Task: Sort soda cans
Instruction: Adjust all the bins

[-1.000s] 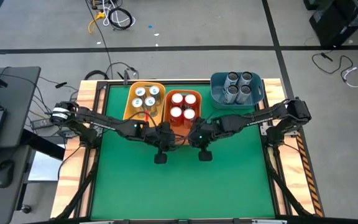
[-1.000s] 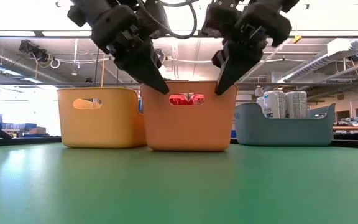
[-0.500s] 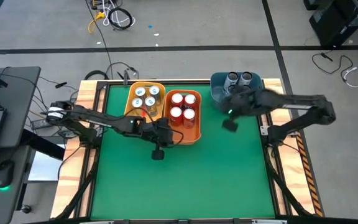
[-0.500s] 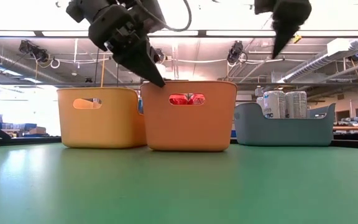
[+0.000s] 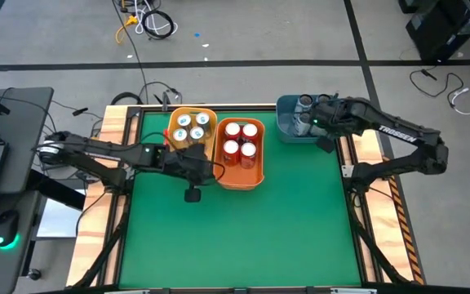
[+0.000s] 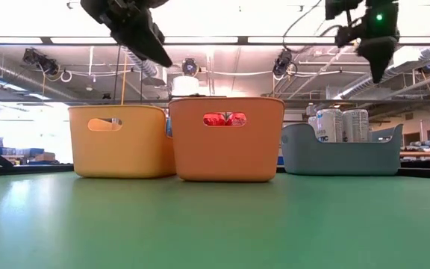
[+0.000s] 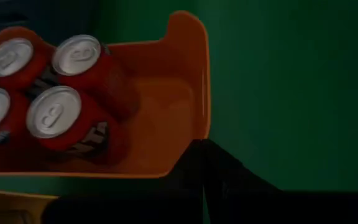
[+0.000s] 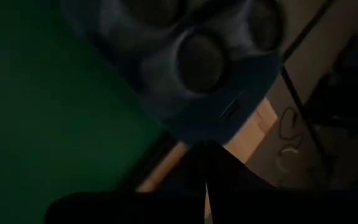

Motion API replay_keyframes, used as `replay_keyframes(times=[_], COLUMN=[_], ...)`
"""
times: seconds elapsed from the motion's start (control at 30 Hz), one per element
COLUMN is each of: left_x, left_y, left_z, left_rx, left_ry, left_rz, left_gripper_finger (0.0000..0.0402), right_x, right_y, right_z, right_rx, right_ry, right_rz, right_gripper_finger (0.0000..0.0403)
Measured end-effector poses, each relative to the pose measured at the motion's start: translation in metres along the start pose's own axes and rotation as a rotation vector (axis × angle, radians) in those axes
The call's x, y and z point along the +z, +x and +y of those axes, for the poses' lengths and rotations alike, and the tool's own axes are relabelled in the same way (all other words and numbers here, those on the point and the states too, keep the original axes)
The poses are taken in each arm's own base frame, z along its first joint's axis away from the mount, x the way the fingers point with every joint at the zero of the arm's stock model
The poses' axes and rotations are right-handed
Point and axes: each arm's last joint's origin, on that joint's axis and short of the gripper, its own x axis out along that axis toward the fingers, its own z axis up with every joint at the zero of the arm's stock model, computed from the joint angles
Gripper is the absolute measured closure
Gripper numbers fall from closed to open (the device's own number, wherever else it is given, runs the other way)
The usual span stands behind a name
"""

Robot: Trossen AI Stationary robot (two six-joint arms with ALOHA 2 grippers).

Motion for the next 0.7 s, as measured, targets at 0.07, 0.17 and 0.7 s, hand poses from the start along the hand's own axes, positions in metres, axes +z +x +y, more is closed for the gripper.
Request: replay_keyframes(times=[0.07,0.17,0.7], left_x=[0.0,-0.002,-0.003], left_y=[-0.007,-0.014,-0.019], left_z=[0.001,0.001,0.002], left_rx=[0.0,0.0,0.0], left_ry=[-0.001,-0.001,0.005], left_rz=[-0.01,0.001,-0.003], left_gripper_finger=[0.0401,0.0401,0.0401], right_x=[-0.006,-0.022,-0.065], right_y=[0.007,0.013,0.074], right_z=[0.001,0.0,0.012], right_rx=[0.024,0.042,0.106], right_ry=[-0.105,-0.254,-0.539], right_rz=[0.027,0.017,0.015], right_gripper_finger=[0.0403,0.0403,0.0319])
